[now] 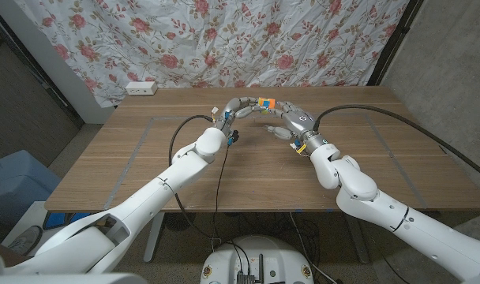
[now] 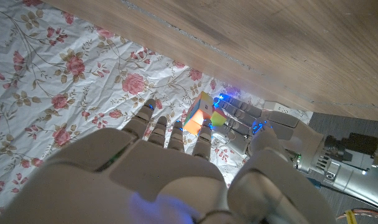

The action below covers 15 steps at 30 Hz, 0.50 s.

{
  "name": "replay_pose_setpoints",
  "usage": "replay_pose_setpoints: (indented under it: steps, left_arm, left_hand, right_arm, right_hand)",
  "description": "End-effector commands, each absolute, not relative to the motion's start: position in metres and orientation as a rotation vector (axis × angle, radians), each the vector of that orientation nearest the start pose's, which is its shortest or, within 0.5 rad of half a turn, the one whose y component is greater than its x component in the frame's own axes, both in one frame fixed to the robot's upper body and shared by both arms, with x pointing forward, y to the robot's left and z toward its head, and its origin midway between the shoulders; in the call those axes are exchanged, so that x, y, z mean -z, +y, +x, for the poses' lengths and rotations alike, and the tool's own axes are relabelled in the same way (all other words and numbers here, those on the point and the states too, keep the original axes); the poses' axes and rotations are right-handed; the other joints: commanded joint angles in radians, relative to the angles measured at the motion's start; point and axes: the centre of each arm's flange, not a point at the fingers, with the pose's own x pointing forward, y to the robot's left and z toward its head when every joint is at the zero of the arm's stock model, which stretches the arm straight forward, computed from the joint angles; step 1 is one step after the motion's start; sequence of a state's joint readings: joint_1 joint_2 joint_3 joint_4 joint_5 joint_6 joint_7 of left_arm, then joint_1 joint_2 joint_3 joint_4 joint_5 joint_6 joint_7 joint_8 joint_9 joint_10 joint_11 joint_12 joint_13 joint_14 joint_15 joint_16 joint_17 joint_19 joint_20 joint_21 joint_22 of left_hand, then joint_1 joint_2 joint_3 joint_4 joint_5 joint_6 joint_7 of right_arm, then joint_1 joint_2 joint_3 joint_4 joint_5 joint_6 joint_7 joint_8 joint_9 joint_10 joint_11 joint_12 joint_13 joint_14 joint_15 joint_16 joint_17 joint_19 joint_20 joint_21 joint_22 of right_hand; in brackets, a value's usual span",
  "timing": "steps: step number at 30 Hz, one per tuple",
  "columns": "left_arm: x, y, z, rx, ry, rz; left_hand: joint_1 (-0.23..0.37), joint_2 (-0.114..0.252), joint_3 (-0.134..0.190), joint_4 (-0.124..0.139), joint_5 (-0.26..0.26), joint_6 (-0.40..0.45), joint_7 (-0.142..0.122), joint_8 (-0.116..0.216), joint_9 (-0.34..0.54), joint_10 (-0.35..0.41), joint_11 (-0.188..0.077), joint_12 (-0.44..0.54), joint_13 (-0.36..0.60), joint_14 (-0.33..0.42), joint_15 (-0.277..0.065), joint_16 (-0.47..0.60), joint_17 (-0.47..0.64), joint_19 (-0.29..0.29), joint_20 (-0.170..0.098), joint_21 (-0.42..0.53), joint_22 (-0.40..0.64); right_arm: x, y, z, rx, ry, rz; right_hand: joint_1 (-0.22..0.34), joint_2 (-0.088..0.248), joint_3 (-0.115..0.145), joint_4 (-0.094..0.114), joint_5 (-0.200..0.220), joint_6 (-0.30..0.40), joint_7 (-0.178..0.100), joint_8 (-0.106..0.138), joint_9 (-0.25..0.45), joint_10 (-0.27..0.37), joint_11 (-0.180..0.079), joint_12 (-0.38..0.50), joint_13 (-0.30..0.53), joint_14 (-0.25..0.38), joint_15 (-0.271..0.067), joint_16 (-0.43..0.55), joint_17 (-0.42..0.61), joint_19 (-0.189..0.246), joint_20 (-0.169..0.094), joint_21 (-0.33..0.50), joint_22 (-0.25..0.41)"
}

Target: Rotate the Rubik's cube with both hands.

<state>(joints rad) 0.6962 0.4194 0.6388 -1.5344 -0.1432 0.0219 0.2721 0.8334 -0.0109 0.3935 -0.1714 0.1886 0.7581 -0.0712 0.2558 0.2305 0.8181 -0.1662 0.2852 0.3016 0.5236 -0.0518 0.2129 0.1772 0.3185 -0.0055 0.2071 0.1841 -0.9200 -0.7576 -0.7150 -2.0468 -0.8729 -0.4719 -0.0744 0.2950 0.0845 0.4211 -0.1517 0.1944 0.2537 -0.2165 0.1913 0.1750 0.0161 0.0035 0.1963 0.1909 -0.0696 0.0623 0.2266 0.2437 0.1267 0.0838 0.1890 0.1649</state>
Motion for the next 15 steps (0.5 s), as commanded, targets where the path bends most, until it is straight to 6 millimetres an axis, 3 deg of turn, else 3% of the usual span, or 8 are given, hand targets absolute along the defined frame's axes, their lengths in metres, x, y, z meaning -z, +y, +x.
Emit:
replay_pose_setpoints:
  steps: [1,15]
  left_arm:
    - [-0.0290,0.1154,0.6306,0.176,-0.671,0.420]
    - [-0.0292,0.1138,0.6328,0.181,-0.670,0.407]
  left_hand:
    - [0.010,0.042,0.002,0.002,0.004,0.034,0.013,0.006,0.002,0.069,-0.057,0.007,0.000,0.008,-0.120,-0.003,0.002,0.006,0.002,0.005,0.001]
    - [0.009,0.045,0.000,0.002,0.004,0.036,0.014,0.005,0.002,0.073,-0.057,0.006,0.002,0.010,-0.120,-0.003,0.002,0.008,0.001,0.006,0.001]
  right_arm:
    - [0.0211,-0.1435,0.5343,0.151,-0.731,-1.526]
    - [0.0240,-0.1406,0.5400,0.145,-0.721,-1.524]
  right_hand:
    - [0.001,0.012,0.004,-0.006,0.001,0.009,-0.003,0.003,0.002,0.005,-0.006,0.002,-0.001,-0.003,-0.005,0.003,0.004,0.010,0.000,0.002,0.004]
    - [0.003,0.014,0.006,-0.006,0.001,0.015,-0.003,0.002,0.002,0.002,-0.005,0.001,-0.001,-0.010,-0.010,0.000,0.004,0.002,-0.002,-0.002,0.004]
